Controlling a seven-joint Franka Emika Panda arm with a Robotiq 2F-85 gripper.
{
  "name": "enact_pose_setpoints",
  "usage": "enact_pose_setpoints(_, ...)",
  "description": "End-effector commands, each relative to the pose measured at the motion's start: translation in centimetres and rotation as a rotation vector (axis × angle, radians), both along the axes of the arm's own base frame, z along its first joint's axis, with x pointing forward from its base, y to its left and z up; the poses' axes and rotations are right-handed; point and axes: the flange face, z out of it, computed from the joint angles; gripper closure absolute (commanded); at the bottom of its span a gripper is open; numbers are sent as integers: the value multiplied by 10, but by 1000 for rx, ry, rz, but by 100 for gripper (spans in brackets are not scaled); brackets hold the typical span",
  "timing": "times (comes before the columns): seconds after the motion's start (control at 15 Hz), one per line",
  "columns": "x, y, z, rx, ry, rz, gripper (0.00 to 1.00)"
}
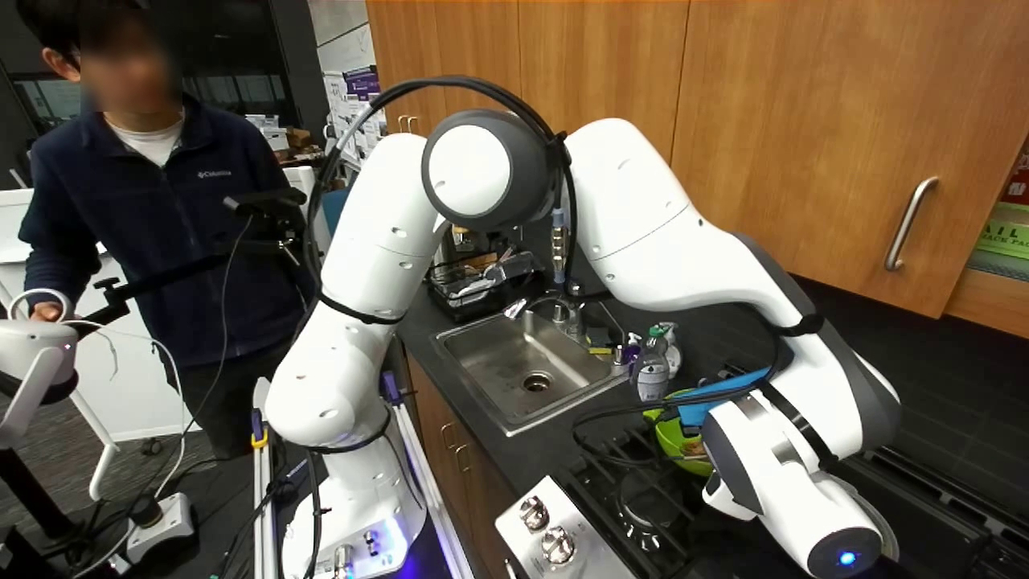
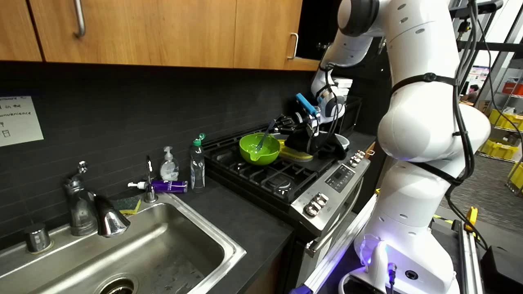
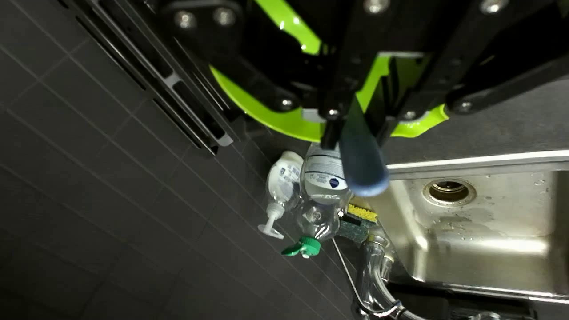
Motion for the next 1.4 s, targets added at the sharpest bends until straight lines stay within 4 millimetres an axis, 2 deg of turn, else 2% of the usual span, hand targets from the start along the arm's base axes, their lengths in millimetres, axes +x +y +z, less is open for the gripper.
enact_pose_setpoints(0.0,-15,-7,2,14,41,-61,95)
enact_pose_setpoints(0.27,-20,-6,-4,39,78,-77,95)
enact_pose_setpoints(0.93,-19,-8,-6,63,148,-100,95)
enact_pose_setpoints(1.33,-17,-10,-16,111,138,-106,95)
